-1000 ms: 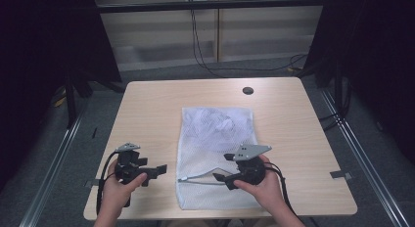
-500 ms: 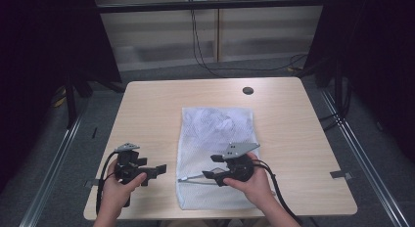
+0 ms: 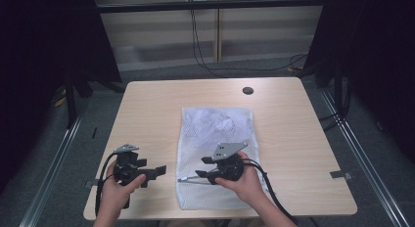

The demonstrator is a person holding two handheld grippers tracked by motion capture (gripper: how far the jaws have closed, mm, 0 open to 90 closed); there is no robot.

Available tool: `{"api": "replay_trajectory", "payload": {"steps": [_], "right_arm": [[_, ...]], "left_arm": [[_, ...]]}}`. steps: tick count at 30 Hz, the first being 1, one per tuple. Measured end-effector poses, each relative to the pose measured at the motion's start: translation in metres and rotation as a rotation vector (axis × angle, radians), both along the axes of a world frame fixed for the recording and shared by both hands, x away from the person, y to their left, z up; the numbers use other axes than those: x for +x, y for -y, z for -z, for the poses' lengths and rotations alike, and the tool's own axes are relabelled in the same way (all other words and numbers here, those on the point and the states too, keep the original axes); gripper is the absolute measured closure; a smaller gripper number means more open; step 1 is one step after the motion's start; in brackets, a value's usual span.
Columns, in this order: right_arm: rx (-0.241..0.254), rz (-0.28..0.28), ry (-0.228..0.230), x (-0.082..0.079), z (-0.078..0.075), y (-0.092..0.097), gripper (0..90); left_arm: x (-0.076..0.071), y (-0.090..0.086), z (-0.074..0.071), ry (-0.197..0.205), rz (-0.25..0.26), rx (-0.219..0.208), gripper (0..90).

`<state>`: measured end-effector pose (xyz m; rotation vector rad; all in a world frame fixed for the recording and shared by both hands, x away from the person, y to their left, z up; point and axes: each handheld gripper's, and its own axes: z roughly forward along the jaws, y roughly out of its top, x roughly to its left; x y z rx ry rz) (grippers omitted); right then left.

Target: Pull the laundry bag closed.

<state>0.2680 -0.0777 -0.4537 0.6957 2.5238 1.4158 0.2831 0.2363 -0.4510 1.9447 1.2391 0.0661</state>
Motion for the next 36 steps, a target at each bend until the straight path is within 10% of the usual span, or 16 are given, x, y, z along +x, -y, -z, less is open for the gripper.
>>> {"api": "replay_trajectory", "payload": {"steps": [36], "right_arm": [[-0.051, -0.052, -0.149, 0.018, 0.027, -0.048, 63.4]], "left_arm": [[-0.002, -0.006, -0.001, -0.006, -0.012, -0.016, 6.8]]}}
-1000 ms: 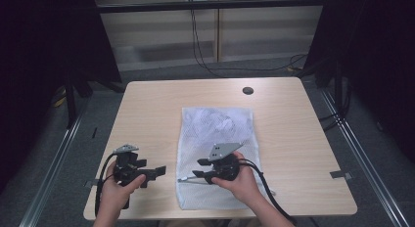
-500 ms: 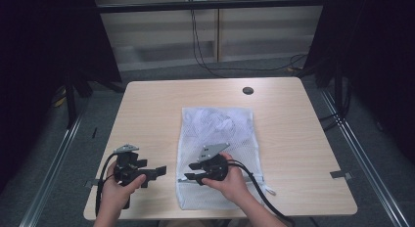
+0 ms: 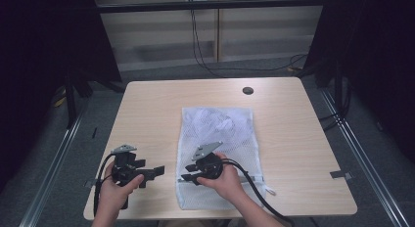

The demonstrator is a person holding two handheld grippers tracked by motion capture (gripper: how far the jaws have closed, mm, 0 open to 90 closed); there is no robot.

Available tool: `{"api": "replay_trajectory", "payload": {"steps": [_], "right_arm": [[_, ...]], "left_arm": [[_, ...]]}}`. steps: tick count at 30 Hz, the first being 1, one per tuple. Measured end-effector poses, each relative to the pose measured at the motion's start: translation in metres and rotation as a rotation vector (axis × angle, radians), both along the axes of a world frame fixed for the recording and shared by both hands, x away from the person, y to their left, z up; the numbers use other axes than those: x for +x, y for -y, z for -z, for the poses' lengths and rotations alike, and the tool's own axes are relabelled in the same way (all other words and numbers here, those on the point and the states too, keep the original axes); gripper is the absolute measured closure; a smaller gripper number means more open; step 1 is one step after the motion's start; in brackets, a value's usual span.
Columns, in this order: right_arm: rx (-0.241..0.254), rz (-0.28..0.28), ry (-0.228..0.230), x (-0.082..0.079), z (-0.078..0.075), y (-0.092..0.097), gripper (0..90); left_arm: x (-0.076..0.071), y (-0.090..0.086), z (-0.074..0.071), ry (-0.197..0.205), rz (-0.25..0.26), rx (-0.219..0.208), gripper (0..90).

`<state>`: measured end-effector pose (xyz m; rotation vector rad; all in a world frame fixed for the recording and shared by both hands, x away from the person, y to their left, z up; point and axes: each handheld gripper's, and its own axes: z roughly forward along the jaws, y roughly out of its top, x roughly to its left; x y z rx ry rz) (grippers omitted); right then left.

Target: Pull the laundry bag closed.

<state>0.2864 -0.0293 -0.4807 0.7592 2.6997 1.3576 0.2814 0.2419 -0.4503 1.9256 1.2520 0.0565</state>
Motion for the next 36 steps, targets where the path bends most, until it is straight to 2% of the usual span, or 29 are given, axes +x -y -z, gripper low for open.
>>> {"api": "replay_trajectory", "payload": {"steps": [2, 3, 7, 12, 17, 27, 29, 33, 34, 36], "right_arm": [[-0.014, 0.003, 0.005, 0.001, 0.001, -0.001, 63.9], [0.009, 0.007, -0.020, 0.002, 0.002, -0.002, 65.5], [0.034, 0.005, -0.058, 0.002, 0.003, -0.005, 66.9], [0.006, 0.028, -0.087, 0.004, 0.007, -0.007, 67.3], [0.002, 0.044, -0.102, 0.005, 0.010, -0.009, 67.6], [-0.051, 0.035, -0.084, 0.003, 0.018, -0.018, 66.7], [-0.049, 0.032, -0.084, 0.003, 0.020, -0.019, 67.2], [-0.055, 0.044, -0.092, 0.003, 0.020, -0.020, 70.0], [-0.060, 0.037, -0.106, 0.004, 0.020, -0.020, 77.1], [-0.064, 0.033, -0.099, 0.004, 0.020, -0.021, 78.4]], "left_arm": [[0.000, 0.000, 0.000, 0.001, 0.001, 0.001, 6.8], [0.000, -0.001, 0.000, 0.002, 0.004, 0.007, 6.8], [0.000, -0.002, 0.000, 0.002, -0.001, 0.000, 6.8], [-0.001, -0.002, -0.001, 0.003, -0.003, 0.000, 6.8], [-0.001, -0.003, 0.000, 0.002, -0.004, 0.002, 6.8], [-0.001, -0.003, 0.000, -0.002, 0.001, 0.008, 6.9], [-0.001, -0.003, 0.000, -0.003, -0.001, 0.007, 6.8], [-0.001, -0.003, 0.001, -0.002, -0.001, 0.009, 6.8], [-0.001, -0.003, 0.001, -0.002, 0.001, 0.009, 6.9], [-0.001, -0.002, 0.001, -0.004, -0.004, 0.004, 6.9]]}}
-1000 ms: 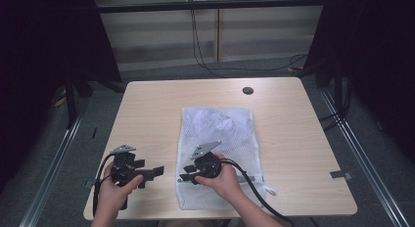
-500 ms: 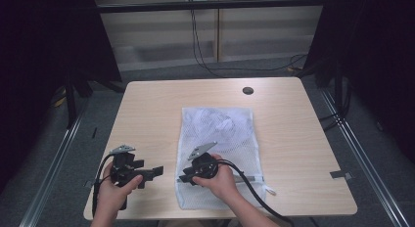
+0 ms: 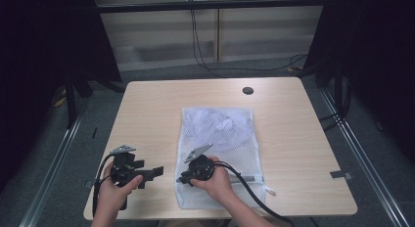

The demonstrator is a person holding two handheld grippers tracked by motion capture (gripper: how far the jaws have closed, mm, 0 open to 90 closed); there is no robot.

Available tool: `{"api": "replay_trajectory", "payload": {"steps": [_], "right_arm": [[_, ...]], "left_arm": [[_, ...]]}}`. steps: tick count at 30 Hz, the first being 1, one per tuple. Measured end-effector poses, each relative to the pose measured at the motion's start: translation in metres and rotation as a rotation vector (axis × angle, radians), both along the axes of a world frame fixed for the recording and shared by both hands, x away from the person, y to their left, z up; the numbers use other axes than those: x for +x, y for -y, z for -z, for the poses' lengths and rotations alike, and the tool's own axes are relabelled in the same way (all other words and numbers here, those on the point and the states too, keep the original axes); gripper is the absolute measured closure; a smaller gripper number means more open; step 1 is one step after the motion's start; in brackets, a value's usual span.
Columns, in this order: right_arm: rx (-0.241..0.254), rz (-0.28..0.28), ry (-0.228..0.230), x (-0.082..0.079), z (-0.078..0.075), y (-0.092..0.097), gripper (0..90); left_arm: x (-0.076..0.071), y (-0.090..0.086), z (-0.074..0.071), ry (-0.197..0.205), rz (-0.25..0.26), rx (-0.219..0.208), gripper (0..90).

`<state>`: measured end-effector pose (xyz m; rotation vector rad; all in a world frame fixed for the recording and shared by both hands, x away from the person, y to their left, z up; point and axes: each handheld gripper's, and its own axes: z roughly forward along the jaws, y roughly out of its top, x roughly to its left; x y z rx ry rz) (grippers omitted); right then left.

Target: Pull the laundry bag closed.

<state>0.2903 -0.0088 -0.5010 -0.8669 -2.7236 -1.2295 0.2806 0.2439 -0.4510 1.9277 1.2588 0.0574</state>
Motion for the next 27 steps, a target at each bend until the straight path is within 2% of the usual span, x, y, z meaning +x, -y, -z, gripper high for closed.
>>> {"api": "replay_trajectory", "payload": {"steps": [3, 6, 7, 10, 12, 14, 16, 18, 20, 25, 26, 27], "right_arm": [[-0.011, -0.004, -0.016, 0.000, -0.002, -0.001, 80.3], [-0.003, -0.013, -0.014, 0.000, -0.004, 0.000, 81.5], [0.016, -0.008, -0.009, -0.001, -0.008, 0.002, 86.9], [0.016, -0.010, -0.024, -0.001, -0.010, 0.003, 86.9], [0.008, -0.005, -0.016, -0.001, -0.010, 0.004, 86.9], [0.028, 0.012, -0.034, -0.001, -0.011, 0.005, 86.9], [0.036, 0.009, -0.031, -0.001, -0.011, 0.005, 86.8], [0.022, 0.008, -0.042, -0.002, -0.010, 0.004, 86.8], [0.025, 0.003, -0.033, -0.003, -0.010, 0.004, 86.8], [0.044, 0.006, -0.017, -0.004, -0.016, 0.007, 86.9], [0.071, 0.007, -0.011, -0.004, -0.019, 0.010, 86.9], [0.071, 0.007, -0.011, -0.004, -0.019, 0.010, 86.9]], "left_arm": [[0.000, 0.000, 0.001, -0.001, 0.001, 0.004, 6.9], [0.000, 0.000, 0.002, -0.007, 0.007, 0.008, 6.9], [0.001, 0.000, 0.002, -0.011, 0.007, 0.008, 7.0], [0.001, 0.001, 0.003, -0.019, 0.012, 0.004, 7.1], [0.000, 0.003, 0.003, -0.020, 0.015, 0.004, 7.1], [0.000, 0.004, 0.003, -0.018, 0.022, 0.007, 7.2], [0.001, 0.004, 0.003, -0.017, 0.021, 0.006, 7.2], [0.001, 0.004, 0.004, -0.025, 0.025, 0.007, 7.3], [0.001, 0.004, 0.004, -0.025, 0.028, 0.010, 7.3], [0.000, 0.008, 0.008, -0.052, 0.051, -0.009, 6.9], [0.000, 0.012, 0.011, -0.080, 0.083, -0.027, 6.4], [0.000, 0.012, 0.011, -0.080, 0.083, -0.027, 6.2]]}}
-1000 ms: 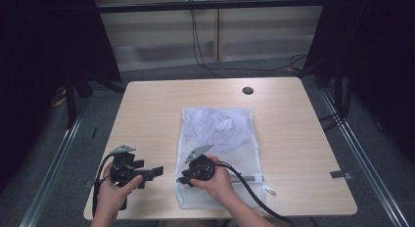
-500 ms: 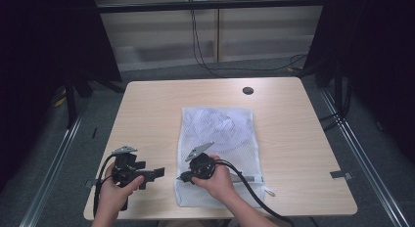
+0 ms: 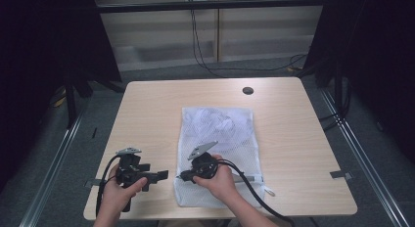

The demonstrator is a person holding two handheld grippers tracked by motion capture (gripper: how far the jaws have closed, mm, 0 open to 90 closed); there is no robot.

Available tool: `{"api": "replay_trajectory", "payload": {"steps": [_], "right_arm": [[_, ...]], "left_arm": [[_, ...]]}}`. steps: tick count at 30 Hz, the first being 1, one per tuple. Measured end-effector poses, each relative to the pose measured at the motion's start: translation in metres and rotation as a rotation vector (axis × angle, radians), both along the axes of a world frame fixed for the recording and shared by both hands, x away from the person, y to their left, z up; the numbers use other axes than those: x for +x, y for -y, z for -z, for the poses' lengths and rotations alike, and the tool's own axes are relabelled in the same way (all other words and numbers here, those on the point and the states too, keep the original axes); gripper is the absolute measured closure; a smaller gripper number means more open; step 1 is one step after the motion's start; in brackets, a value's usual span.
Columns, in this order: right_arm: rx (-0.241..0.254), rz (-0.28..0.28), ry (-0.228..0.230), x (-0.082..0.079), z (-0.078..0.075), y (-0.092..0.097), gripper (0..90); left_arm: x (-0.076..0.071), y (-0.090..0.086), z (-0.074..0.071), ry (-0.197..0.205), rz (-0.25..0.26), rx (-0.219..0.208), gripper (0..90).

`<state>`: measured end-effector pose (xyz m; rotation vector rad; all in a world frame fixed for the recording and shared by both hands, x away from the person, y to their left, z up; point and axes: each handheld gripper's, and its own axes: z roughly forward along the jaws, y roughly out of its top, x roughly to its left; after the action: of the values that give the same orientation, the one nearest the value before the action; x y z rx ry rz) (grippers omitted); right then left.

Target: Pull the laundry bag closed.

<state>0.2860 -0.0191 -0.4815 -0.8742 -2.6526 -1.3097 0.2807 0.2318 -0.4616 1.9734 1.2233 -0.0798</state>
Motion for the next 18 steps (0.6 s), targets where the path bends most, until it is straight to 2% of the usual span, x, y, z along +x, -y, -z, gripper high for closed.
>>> {"api": "replay_trajectory", "payload": {"steps": [2, 3, 5, 7, 8, 10, 15, 18], "right_arm": [[0.014, -0.001, 0.009, -0.001, -0.005, 0.004, 86.9], [0.014, -0.001, 0.009, -0.001, -0.005, 0.004, 86.9], [0.032, -0.002, 0.015, -0.001, -0.007, 0.007, 86.9], [0.044, 0.000, 0.015, -0.001, -0.008, 0.008, 86.9], [0.057, 0.003, 0.025, -0.001, -0.010, 0.010, 86.9], [0.061, 0.000, 0.028, -0.001, -0.011, 0.011, 86.9], [0.075, 0.008, 0.030, -0.001, -0.013, 0.014, 86.9], [0.094, 0.008, 0.034, -0.002, -0.014, 0.016, 86.9]], "left_arm": [[-0.001, 0.008, 0.005, -0.024, 0.065, -0.013, 5.1], [-0.001, 0.008, 0.005, -0.024, 0.065, -0.013, 4.6], [0.000, 0.014, 0.009, -0.024, 0.102, -0.027, 3.7], [0.000, 0.016, 0.009, -0.029, 0.108, -0.034, 3.5], [0.001, 0.019, 0.009, -0.035, 0.124, -0.058, 3.5], [0.001, 0.022, 0.010, -0.041, 0.132, -0.075, 3.6], [0.002, 0.027, 0.013, -0.063, 0.138, -0.072, 4.9], [0.002, 0.030, 0.014, -0.073, 0.144, -0.067, 9.8]]}}
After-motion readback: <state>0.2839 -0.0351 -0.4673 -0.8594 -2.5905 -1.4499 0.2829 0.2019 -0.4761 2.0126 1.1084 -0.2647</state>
